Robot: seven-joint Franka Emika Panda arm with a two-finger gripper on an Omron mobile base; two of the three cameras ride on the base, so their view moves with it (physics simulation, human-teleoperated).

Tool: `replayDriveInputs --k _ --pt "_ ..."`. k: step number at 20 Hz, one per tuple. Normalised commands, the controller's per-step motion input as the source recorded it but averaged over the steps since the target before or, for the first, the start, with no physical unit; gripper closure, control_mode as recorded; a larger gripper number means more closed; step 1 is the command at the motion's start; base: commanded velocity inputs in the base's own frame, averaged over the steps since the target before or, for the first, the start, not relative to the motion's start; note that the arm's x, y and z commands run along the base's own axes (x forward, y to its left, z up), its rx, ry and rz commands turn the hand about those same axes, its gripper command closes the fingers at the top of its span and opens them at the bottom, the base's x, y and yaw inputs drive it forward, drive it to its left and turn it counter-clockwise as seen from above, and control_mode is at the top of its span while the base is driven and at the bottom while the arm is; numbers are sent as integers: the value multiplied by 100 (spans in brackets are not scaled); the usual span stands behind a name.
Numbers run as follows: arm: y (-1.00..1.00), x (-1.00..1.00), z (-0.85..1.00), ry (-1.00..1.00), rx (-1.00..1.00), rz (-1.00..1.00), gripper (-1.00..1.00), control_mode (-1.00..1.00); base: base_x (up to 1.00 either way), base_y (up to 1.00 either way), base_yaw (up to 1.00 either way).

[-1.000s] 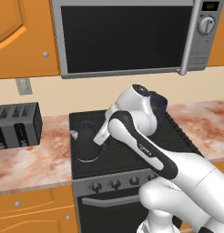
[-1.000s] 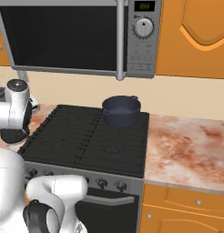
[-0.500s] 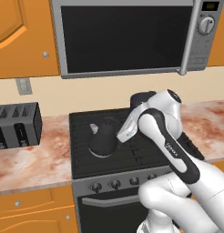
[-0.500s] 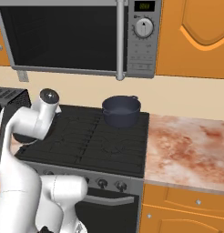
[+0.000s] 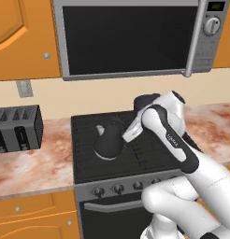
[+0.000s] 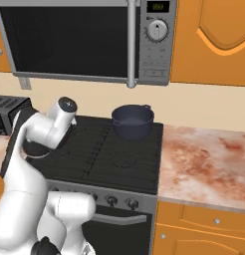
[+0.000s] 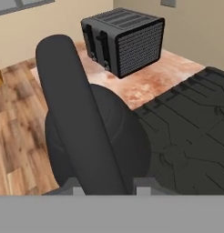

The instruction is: Pick the kettle from the counter and place it on a stove burner. Then turn the burner on.

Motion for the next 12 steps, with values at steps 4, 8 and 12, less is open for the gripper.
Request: replayDriveInputs --k 4,8,12 --pt "-19 49 -2 7 0 0 100 -100 0 0 0" --pt "-22 48 -11 0 0 -2 100 -100 0 0 0" --pt "-10 41 -19 -4 0 -1 100 -100 0 0 0"
